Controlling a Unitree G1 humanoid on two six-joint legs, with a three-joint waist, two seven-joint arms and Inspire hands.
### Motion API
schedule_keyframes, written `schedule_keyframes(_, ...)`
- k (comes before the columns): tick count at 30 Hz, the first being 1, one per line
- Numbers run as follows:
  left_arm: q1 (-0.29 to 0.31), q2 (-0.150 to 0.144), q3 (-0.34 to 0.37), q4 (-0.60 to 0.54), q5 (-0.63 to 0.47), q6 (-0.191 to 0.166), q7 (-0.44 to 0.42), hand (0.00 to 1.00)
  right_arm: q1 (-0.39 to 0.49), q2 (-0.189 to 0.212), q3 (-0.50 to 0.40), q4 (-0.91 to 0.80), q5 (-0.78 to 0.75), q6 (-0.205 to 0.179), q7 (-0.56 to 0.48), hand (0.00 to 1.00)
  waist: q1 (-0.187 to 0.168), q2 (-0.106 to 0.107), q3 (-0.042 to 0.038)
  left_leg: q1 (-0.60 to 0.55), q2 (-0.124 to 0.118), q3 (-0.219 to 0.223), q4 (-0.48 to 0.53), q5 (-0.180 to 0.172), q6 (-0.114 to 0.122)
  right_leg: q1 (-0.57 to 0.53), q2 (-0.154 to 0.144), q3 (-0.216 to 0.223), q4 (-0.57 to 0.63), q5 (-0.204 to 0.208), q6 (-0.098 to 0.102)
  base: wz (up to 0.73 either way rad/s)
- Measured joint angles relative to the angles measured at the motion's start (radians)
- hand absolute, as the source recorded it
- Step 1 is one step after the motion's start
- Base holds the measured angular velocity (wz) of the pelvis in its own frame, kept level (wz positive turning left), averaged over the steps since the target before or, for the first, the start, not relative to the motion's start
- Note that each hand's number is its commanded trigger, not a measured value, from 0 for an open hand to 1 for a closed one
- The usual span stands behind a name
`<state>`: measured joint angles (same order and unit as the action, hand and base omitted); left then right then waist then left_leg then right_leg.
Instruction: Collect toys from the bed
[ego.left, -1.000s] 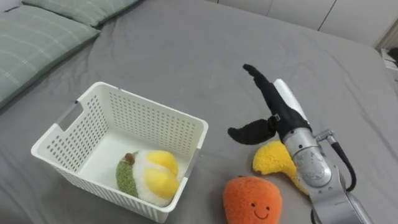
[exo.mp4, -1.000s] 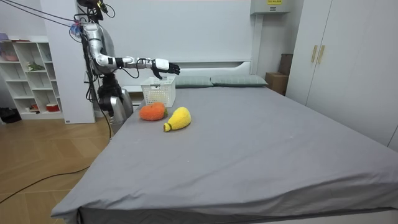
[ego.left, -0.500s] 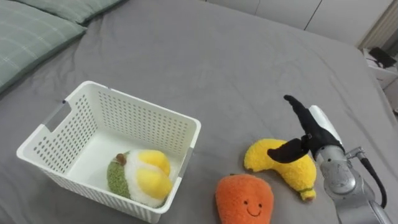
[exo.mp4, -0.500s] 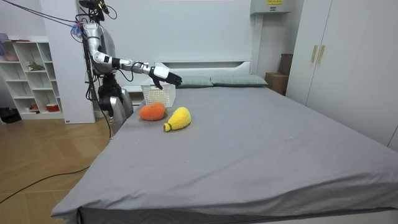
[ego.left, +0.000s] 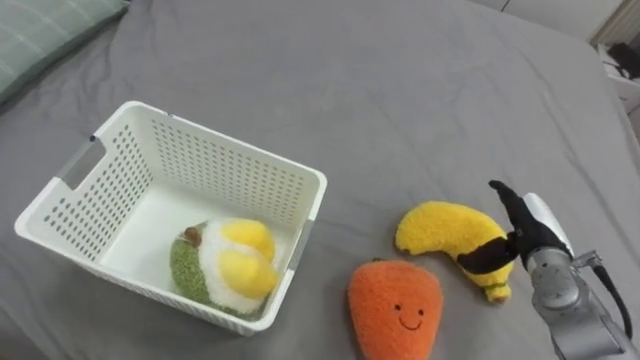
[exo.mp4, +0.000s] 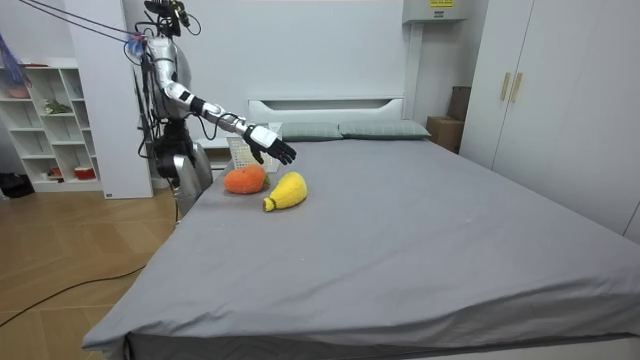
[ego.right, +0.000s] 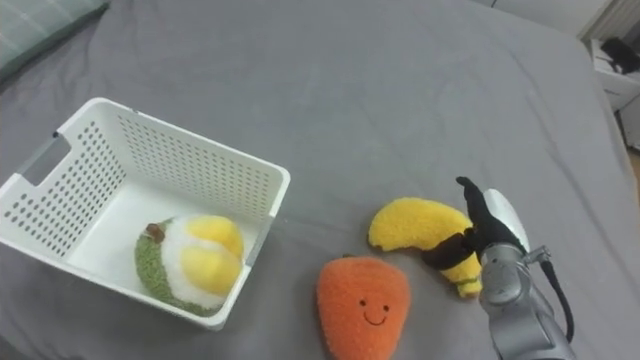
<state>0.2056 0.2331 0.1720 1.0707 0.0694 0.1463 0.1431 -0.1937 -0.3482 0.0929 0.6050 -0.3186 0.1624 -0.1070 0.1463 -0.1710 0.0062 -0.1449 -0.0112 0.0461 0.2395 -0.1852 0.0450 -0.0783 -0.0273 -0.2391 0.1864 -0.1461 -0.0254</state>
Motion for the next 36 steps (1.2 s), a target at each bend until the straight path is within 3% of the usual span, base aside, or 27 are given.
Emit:
schedule_keyframes(8,0.000,0.010,-0.040,-0.031,-0.001,0.000,0.003,0.00,-0.058,-0.002,0.008,0.058,-0.002,-0.008,-0.067,0.00,0.005,0.006,0.0032,-0.077,-0.002,-0.028,0.033,0.001,0.001,-0.056,-0.002,-0.039,-0.001,0.001,0.000,0.12)
schedule_keyframes(10,-0.001,0.010,-0.040,-0.031,0.000,0.000,0.004,0.00,-0.086,-0.003,0.010,0.121,-0.003,-0.012,-0.095,0.00,0.021,0.006,0.0034,-0.082,-0.002,-0.029,0.033,0.001,0.001,-0.060,-0.002,-0.040,-0.001,0.001,0.000,0.02)
schedule_keyframes(14,-0.016,0.011,-0.059,-0.026,-0.017,0.001,-0.001,0.00,-0.153,-0.013,0.023,0.250,-0.002,-0.031,-0.145,0.00,0.035,0.024,0.0142,-0.107,-0.004,-0.051,0.033,0.001,0.001,-0.072,-0.007,-0.080,0.000,0.001,-0.001,0.15)
schedule_keyframes(16,-0.038,0.011,-0.058,-0.021,-0.018,-0.003,-0.001,0.00,-0.178,-0.027,0.025,0.316,-0.002,-0.038,-0.146,0.00,0.054,0.026,0.0150,-0.129,-0.005,-0.054,0.033,0.007,0.000,-0.092,-0.008,-0.094,0.000,0.003,-0.004,0.10)
schedule_keyframes(20,-0.054,0.013,-0.082,-0.014,-0.039,-0.008,-0.002,0.00,-0.193,-0.035,0.042,0.404,-0.010,-0.042,-0.169,0.00,0.060,0.036,0.0136,-0.158,-0.012,-0.077,0.034,0.024,-0.003,-0.113,-0.020,-0.136,0.002,0.003,-0.005,0.25)
schedule_keyframes(30,-0.083,0.023,-0.125,0.021,-0.040,-0.021,-0.002,0.00,-0.277,-0.054,0.055,0.523,-0.034,-0.056,-0.201,0.00,0.080,0.037,0.0163,-0.202,-0.023,-0.096,0.030,0.038,0.002,-0.151,-0.026,-0.154,0.003,0.003,-0.005,0.07)
schedule_keyframes(31,-0.088,0.024,-0.136,0.021,-0.039,-0.021,-0.002,0.00,-0.282,-0.061,0.072,0.527,-0.035,-0.056,-0.202,0.10,0.081,0.039,0.0179,-0.210,-0.024,-0.105,0.031,0.040,0.001,-0.154,-0.028,-0.163,0.003,0.003,-0.005,0.17)
schedule_keyframes(32,-0.091,0.024,-0.138,0.021,-0.039,-0.021,-0.002,0.00,-0.284,-0.065,0.085,0.529,-0.035,-0.055,-0.203,0.91,0.083,0.038,0.0181,-0.213,-0.024,-0.106,0.031,0.040,0.001,-0.156,-0.030,-0.167,0.003,0.003,-0.005,0.18)
schedule_keyframes(33,-0.094,0.023,-0.142,0.021,-0.039,-0.021,-0.003,0.00,-0.288,-0.068,0.099,0.529,-0.035,-0.055,-0.203,1.00,0.086,0.038,0.0184,-0.219,-0.024,-0.110,0.030,0.042,-0.001,-0.161,-0.029,-0.173,0.003,0.003,-0.005,0.14)
schedule_keyframes(36,-0.096,0.023,-0.158,0.021,-0.039,-0.023,-0.005,0.00,-0.296,-0.071,0.129,0.530,-0.037,-0.061,-0.203,1.00,0.087,0.041,0.0229,-0.228,-0.025,-0.123,0.028,0.048,-0.004,-0.167,-0.029,-0.187,0.002,0.004,-0.005,0.15)
